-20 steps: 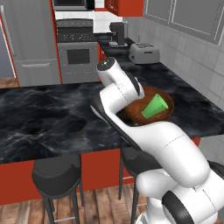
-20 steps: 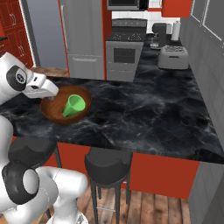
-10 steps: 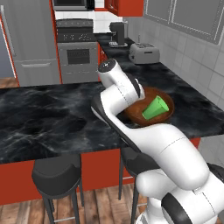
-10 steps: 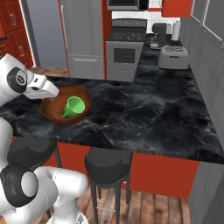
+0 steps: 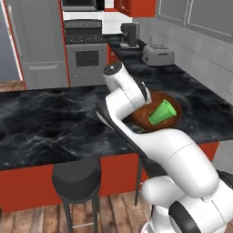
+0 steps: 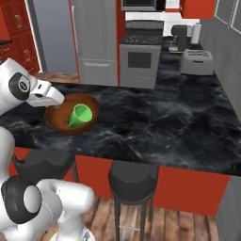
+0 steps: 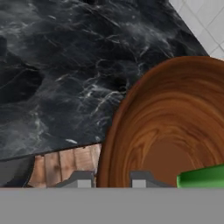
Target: Place the cup inside the bowl on the dining table and move the bowl to any counter.
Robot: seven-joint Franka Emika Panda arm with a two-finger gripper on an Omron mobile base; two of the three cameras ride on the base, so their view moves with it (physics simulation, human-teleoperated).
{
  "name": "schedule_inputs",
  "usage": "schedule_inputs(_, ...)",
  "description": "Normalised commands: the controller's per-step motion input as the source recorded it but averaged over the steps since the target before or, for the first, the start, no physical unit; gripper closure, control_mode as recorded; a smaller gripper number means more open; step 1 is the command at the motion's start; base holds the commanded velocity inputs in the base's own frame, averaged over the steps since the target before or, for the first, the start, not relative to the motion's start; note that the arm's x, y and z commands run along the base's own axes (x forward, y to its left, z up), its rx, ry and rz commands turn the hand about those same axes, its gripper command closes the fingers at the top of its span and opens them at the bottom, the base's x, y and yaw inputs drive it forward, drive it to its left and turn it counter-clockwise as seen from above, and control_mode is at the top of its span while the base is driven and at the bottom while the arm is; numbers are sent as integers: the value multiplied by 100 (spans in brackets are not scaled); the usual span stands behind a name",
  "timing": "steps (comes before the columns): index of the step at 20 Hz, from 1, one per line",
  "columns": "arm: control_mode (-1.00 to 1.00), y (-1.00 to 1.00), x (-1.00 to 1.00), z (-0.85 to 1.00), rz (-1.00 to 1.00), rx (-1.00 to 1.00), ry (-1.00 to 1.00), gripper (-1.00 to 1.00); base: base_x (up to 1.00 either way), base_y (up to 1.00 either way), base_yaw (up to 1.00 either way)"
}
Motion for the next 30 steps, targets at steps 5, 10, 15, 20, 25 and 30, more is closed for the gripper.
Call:
schedule_inputs(5, 100, 0, 0, 0, 0, 0, 0, 100, 0, 96, 0)
schedule_inputs(10, 100, 0, 0, 0, 0, 0, 0, 100, 0, 100, 0)
schedule_inputs(15, 100, 0, 0, 0, 0, 0, 0, 100, 0, 100, 0)
schedule_inputs(20, 100, 0, 0, 0, 0, 0, 0, 100, 0, 100, 1)
schedule_inputs(25, 100, 0, 0, 0, 0, 0, 0, 100, 0, 100, 4)
schedule_inputs(30, 100, 0, 0, 0, 0, 0, 0, 100, 0, 96, 6)
